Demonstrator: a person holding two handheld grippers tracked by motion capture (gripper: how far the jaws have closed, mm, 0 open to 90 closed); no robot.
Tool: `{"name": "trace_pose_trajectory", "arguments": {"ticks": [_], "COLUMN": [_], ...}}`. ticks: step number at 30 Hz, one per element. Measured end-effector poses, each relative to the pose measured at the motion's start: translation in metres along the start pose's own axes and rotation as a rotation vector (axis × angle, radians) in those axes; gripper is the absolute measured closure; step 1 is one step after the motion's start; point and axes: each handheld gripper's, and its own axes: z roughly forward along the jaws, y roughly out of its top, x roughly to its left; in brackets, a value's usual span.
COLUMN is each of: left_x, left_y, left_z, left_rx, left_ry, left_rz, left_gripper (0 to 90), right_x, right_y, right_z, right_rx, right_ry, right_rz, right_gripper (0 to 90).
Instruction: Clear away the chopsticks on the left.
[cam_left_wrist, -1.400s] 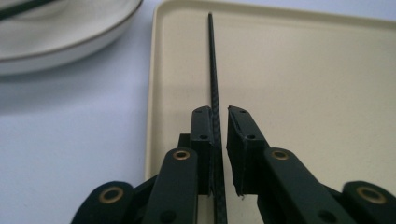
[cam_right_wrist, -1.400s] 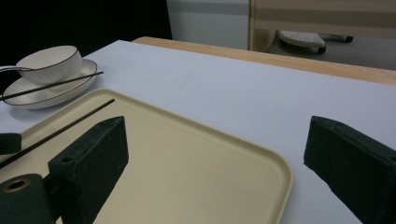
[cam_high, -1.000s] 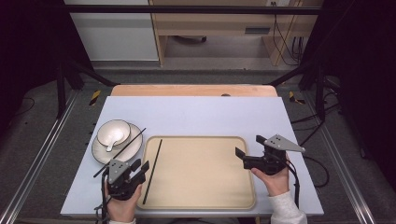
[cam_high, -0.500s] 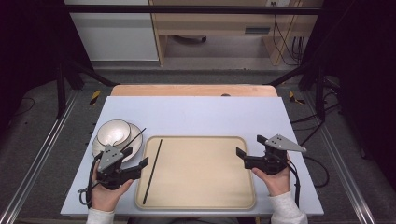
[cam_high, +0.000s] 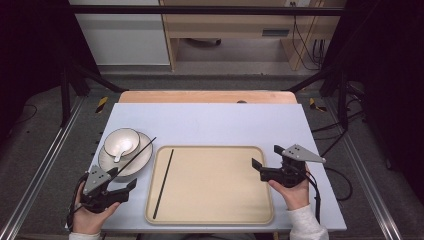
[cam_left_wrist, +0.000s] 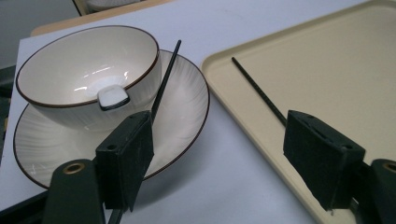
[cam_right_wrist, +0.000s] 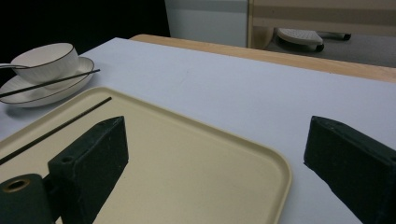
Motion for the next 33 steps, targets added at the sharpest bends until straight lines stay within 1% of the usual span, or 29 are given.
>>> {"name": "trace_pose_trajectory", "arguments": {"ticks": [4,6,9,10,13,16,17,19,21,24,25,28,30,33], "left_x": [0.007,0.014,0.023,0.027,0.034,0.038,0.040,0.042,0.045,0.049,0.049,0.049,0.049,0.049], "left_y": [-0.003,-0.004,-0.005,-0.006,-0.007,-0.007,-0.007,-0.007,-0.009,-0.010,-0.010,-0.008,-0.007,-0.007], "left_z": [0.004,0.006,0.009,0.012,0.019,0.025,0.026,0.030,0.033,0.039,0.040,0.043,0.045,0.050], "left_rx": [0.024,0.027,0.041,0.044,0.058,0.067,0.072,0.071,0.093,0.119,0.119,0.124,0.139,0.155], "left_ry": [0.013,0.023,0.033,0.038,0.054,0.065,0.066,0.060,0.063,0.071,0.073,0.067,0.065,0.056], "left_rz": [-0.002,-0.006,-0.024,-0.042,-0.049,-0.042,-0.038,-0.047,-0.050,-0.044,-0.046,-0.027,-0.009,-0.003], "left_gripper": [24.2,24.2,24.2,24.2,24.7,26.0,27.0,30.0,33.4,38.9,41.6,46.4,50.8,55.2], "right_x": [0.000,0.000,0.000,0.001,0.001,0.002,0.002,0.001,0.001,0.002,0.002,0.002,0.002,0.002], "right_y": [-0.001,-0.001,-0.001,-0.001,-0.001,-0.001,-0.001,-0.001,0.000,0.000,0.000,0.000,0.000,0.000], "right_z": [0.001,0.001,0.002,0.003,0.004,0.004,0.004,0.003,0.003,0.003,0.003,0.004,0.004,0.004], "right_rx": [0.004,0.005,0.009,0.010,0.011,0.011,0.010,0.010,0.008,0.009,0.009,0.010,0.011,0.012], "right_ry": [-0.002,-0.001,0.002,0.000,0.004,0.004,0.004,0.004,0.006,0.005,0.005,0.006,0.004,0.005], "right_rz": [-0.003,-0.002,-0.003,-0.004,-0.005,-0.005,-0.004,-0.006,-0.008,-0.008,-0.007,-0.007,-0.008,-0.013], "right_gripper": [6.5,6.5,6.5,6.5,6.5,6.5,6.5,6.5,6.5,6.5,6.5,6.5,6.5,6.5]}}
